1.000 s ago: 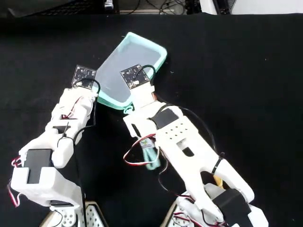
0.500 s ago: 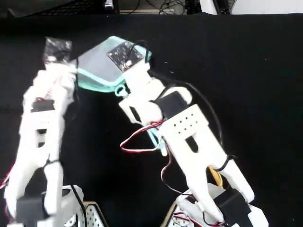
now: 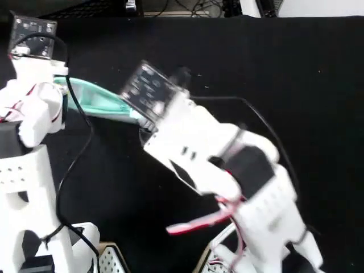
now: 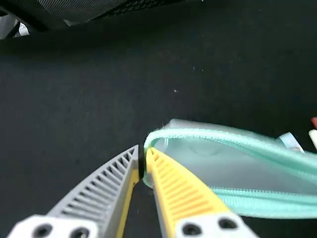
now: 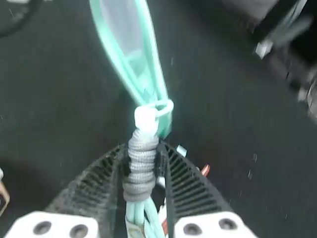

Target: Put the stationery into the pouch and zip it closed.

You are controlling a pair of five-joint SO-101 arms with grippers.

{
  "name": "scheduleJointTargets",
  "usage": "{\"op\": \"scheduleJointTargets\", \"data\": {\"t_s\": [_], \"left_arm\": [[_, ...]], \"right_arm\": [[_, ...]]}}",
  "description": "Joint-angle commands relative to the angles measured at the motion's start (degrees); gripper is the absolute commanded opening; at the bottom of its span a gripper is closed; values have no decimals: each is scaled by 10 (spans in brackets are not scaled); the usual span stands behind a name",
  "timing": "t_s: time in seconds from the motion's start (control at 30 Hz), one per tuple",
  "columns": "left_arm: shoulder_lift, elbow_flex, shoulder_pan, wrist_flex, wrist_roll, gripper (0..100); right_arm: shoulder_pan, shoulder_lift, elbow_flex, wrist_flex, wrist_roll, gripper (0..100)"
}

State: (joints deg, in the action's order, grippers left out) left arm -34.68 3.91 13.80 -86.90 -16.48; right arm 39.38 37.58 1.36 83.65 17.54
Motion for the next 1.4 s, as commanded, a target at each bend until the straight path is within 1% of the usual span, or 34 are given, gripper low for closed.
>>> {"op": "scheduleJointTargets", "data": {"t_s": [0.0, 0.1, 0.33, 0.47, 0.6, 0.73, 0.87, 0.97, 1.07, 1.13, 1.2, 1.27, 1.37], "left_arm": [[-17, 114, -4, -90, 3, 29], [2, 151, -35, -140, 3, 29], [115, 158, -36, -140, 4, 29], [151, 159, -36, -139, -1, 30], [151, 158, -36, -140, -1, 40], [151, 142, -7, -141, 4, 123], [151, 122, 13, -141, 1, 123], [151, 99, 12, -141, -4, 123], [150, 69, 9, -142, -24, 123], [147, 57, 12, -142, -33, 122], [130, 44, 9, -142, -45, 88], [98, 28, 8, -142, -71, 38], [25, -7, 1, -142, -113, 29]], "right_arm": [[10, 41, -25, 10, 5, 13], [11, 49, -27, 18, 5, 13], [8, 51, 6, 18, 6, 14], [8, 53, 36, 18, 5, 14], [9, 64, 49, 18, 8, 14], [11, 98, 53, 18, 9, 14], [11, 125, 66, 18, 10, 14], [11, 132, 87, 18, 10, 14], [11, 133, 100, 17, 10, 14], [11, 133, 102, 13, 10, 14], [11, 133, 100, 1, 10, 15], [11, 133, 101, -17, 10, 15], [11, 131, 102, -36, 10, 15]]}}
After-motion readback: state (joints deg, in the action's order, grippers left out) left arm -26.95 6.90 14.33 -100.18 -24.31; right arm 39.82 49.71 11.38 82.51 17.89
